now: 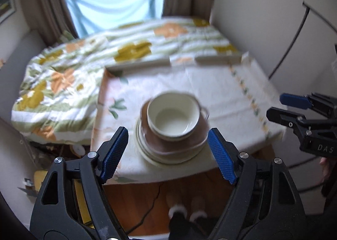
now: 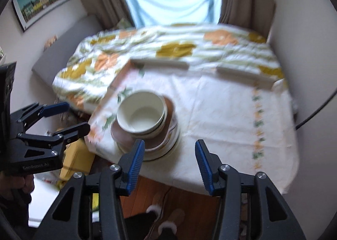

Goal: Organize plates and bowls

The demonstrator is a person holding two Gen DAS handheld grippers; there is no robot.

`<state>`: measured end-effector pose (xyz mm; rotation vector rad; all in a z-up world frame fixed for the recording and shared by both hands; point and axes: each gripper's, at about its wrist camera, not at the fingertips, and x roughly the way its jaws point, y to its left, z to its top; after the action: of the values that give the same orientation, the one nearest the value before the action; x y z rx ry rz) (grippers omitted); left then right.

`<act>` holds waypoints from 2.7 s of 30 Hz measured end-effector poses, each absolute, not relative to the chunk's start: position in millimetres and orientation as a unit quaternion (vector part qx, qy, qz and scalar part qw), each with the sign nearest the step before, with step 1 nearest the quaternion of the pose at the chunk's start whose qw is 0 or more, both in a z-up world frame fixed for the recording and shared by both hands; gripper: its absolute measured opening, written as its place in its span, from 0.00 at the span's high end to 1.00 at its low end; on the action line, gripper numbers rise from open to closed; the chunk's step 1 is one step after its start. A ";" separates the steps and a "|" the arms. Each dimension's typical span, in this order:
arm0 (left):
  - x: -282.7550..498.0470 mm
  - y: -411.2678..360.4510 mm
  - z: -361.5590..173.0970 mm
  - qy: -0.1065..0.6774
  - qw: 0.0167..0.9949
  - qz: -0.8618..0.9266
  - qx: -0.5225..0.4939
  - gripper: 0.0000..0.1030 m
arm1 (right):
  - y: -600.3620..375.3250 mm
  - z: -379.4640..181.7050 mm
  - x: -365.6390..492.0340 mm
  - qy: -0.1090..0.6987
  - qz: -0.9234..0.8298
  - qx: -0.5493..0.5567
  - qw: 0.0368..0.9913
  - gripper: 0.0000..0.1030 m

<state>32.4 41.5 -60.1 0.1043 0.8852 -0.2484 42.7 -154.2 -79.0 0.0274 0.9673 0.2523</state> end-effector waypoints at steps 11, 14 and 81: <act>-45.3 32.3 23.8 0.261 0.962 -0.077 0.026 0.00 | -190.1 -0.7 -27.4 0.304 0.019 0.034 0.952 0.11; -55.8 30.8 28.2 0.241 0.967 -0.066 0.040 0.00 | -189.3 5.6 -36.5 0.289 0.010 0.035 0.956 0.11; -66.9 46.2 26.6 0.211 0.976 -0.043 0.032 0.00 | -155.2 13.7 -45.6 0.245 -0.007 0.012 0.969 0.11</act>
<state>-66.9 46.2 26.6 0.0648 0.4258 -0.0864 -45.6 -155.2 13.7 0.0235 0.4956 -0.0131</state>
